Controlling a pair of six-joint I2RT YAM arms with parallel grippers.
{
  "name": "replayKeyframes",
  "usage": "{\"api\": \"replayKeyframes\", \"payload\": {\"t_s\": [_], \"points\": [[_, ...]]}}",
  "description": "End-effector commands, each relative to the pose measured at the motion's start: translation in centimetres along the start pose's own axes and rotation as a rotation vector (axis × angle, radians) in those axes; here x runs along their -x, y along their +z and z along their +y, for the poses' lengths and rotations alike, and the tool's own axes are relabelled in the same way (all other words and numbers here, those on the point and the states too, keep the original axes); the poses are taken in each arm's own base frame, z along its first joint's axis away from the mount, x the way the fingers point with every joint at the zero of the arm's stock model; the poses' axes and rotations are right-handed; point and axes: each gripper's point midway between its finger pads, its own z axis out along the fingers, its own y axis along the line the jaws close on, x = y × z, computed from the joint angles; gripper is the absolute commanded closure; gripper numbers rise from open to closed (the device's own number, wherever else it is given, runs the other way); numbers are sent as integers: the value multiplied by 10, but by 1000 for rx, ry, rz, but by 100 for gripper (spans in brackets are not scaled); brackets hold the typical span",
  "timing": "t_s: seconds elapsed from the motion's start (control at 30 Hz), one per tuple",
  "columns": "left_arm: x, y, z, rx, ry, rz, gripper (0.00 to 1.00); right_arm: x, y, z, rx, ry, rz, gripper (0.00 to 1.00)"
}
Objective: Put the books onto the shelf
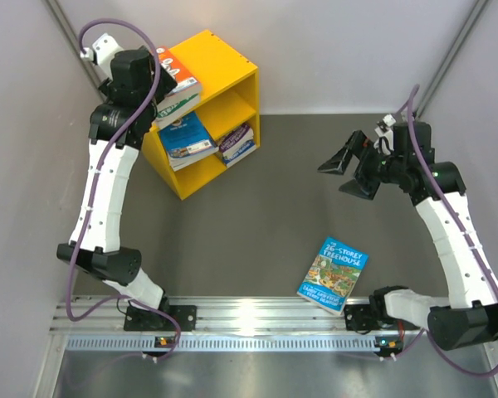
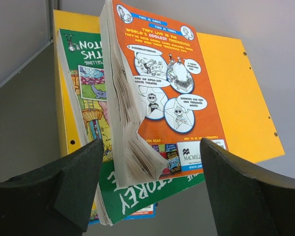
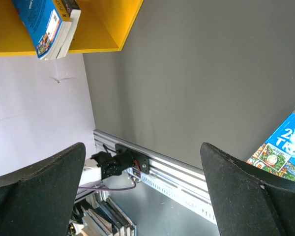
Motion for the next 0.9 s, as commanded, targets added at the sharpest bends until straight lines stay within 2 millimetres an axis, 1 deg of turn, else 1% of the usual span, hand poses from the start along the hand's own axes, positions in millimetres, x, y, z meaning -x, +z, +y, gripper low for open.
{"api": "replayKeyframes", "payload": {"t_s": [0.0, 0.03, 0.07, 0.2, 0.4, 0.5, 0.53, 0.6, 0.63, 0.67, 0.73, 0.77, 0.87], "points": [[14, -12, -5, -29, -35, -13, 18, -1, -6, 5, 25, -32, -29, 0], [11, -11, -5, -28, -33, -6, 21, -1, -7, 5, 25, -33, -31, 0], [11, -11, -6, -32, -33, -4, 27, -3, -6, 5, 24, -32, -26, 0], [8, -11, -8, -45, -33, 13, 46, -4, -6, 2, 20, -33, -28, 0], [-2, -10, -9, -50, -22, 51, 46, -5, -8, 3, 26, -43, -28, 0], [-7, -10, -9, -55, -10, 74, 50, -5, -8, 2, 27, -42, -25, 0], [-8, -10, -9, -57, -7, 79, 56, -6, -7, 0, 24, -41, -22, 0], [-10, -11, -7, -54, 0, 86, 60, -7, -7, 0, 27, -42, -19, 0], [-10, -12, -7, -52, 4, 88, 69, -7, -8, -1, 25, -42, -19, 0], [-10, -12, -5, -48, 8, 89, 74, -7, -8, -2, 25, -40, -20, 0], [-10, -14, -3, -40, 14, 87, 82, -8, -7, -4, 21, -40, -17, 0], [-9, -14, -1, -35, 14, 85, 88, -10, -7, -5, 22, -39, -12, 0], [-8, -16, 1, -28, 17, 83, 100, -10, -7, -7, 22, -41, -10, 0]]}}
